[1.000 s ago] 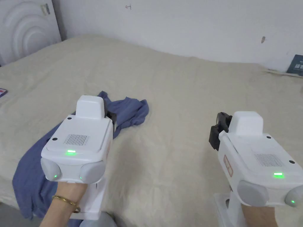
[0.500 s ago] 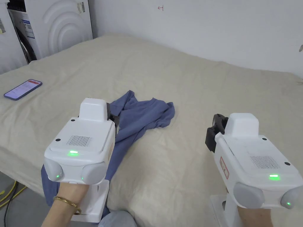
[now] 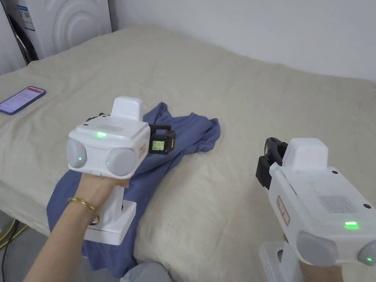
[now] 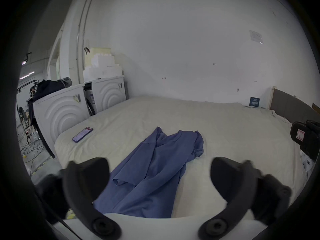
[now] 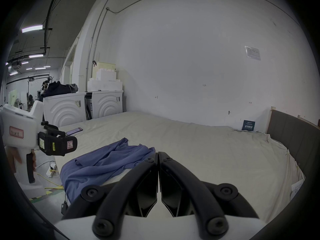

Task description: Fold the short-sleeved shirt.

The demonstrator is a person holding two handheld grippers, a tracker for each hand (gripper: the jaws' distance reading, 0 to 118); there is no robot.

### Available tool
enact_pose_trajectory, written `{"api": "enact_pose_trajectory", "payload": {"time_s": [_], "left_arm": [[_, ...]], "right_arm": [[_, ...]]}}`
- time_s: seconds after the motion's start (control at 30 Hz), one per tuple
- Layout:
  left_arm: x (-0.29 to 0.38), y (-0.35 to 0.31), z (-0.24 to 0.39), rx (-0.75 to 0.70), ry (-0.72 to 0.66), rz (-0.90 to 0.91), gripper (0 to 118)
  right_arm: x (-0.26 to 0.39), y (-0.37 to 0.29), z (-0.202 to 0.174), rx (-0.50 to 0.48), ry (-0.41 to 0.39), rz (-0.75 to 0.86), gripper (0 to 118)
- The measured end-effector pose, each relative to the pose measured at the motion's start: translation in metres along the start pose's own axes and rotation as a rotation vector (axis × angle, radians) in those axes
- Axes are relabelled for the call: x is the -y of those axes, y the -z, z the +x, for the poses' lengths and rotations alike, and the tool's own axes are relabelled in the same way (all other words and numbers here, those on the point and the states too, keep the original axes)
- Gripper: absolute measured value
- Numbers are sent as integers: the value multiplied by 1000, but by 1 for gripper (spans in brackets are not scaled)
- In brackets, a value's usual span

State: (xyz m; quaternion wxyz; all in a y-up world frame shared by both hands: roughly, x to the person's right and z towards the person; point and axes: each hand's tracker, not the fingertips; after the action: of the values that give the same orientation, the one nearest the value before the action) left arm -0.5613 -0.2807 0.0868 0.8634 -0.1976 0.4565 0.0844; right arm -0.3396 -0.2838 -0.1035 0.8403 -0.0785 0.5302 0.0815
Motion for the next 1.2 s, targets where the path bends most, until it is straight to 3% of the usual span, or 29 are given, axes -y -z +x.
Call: {"api": "enact_pose_trajectory", "payload": {"time_s": [0.5, 0.8, 1.0, 1.1, 1.13, 1.2], "left_arm": [[-29, 205, -8, 34, 115, -513, 118], [-18, 278, 7, 49, 131, -609, 109], [0, 303, 21, 7, 201, -677, 85], [1, 304, 17, 22, 165, -672, 78], [-1, 304, 15, 65, 115, -685, 73], [-4, 304, 12, 106, 52, -683, 43]], "right_arm": [[10, 61, 19, 44, 30, -65, 0], [29, 91, 40, 79, 27, -133, 0], [38, 92, 47, 104, 20, -156, 0], [42, 91, 51, 110, 15, -170, 0], [43, 91, 52, 113, 18, -174, 0], [45, 90, 53, 113, 27, -177, 0]]}}
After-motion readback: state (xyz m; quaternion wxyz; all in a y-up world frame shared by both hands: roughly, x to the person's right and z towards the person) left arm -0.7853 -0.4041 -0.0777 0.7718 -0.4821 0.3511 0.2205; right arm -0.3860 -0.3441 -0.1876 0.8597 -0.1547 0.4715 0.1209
